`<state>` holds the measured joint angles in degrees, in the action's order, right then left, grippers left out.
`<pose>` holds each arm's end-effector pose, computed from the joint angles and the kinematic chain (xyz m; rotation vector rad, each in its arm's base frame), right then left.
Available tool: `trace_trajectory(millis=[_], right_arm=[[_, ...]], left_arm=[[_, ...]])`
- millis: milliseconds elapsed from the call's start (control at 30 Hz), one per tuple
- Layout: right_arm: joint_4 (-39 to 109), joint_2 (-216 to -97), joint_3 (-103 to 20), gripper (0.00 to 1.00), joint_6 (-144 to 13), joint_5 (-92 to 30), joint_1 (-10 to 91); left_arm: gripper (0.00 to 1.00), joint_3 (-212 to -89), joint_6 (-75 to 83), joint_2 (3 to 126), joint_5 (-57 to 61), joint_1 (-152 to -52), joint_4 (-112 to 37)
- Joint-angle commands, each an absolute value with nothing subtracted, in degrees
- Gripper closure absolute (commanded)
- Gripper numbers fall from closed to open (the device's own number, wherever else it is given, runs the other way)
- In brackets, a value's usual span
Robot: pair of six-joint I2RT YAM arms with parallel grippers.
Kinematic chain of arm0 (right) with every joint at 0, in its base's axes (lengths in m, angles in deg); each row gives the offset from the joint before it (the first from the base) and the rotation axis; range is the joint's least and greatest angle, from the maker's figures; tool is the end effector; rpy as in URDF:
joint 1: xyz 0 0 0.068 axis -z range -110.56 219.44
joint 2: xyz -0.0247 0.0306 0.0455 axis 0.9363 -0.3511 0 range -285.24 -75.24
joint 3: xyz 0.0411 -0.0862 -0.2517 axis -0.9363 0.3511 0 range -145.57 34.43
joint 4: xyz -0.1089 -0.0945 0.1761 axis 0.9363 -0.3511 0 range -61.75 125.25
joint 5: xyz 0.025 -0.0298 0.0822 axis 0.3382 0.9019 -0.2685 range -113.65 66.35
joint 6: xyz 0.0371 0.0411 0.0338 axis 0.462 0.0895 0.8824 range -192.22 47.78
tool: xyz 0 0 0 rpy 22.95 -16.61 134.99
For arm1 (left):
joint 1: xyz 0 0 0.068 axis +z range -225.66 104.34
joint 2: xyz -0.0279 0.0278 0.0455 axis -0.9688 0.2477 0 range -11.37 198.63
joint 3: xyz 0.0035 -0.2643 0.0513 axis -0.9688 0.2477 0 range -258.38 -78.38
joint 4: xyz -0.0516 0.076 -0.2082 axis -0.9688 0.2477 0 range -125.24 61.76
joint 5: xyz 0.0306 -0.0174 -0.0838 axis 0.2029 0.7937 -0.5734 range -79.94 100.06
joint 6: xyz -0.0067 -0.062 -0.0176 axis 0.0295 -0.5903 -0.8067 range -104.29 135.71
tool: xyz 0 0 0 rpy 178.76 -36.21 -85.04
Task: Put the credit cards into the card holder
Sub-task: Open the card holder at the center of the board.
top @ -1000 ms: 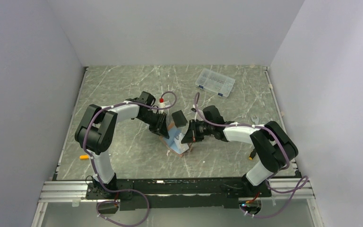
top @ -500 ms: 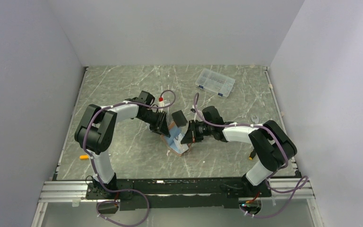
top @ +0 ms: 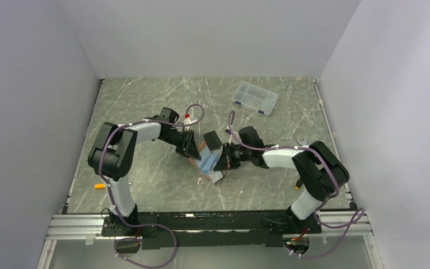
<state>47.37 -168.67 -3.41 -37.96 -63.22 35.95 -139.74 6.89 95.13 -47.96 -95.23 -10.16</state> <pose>0.2198 0.1842 0.1574 -0.3707 2.5068 1.3482 0.2848 -0.1469 0.1628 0.5049 2.6228 -1.5432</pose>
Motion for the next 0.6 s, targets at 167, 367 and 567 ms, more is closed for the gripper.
trace_trajectory(millis=[167, 367, 567], right_arm=[[46.55, -164.77, -4.46, 1.0, -39.94, -63.31, 35.65], [46.67, -166.06, -3.25, 1.0, -40.05, -63.23, 35.64], [47.25, -166.61, -2.14, 1.0, -40.05, -62.52, 35.61]], left_arm=[[0.74, -138.1, 9.99, 96.66, -51.16, -96.43, -10.73], [0.74, -138.4, 12.3, 97.06, -50.3, -97.72, -9.23], [0.74, -140.27, 14.98, 98.82, -49.7, -97.81, -5.59]])
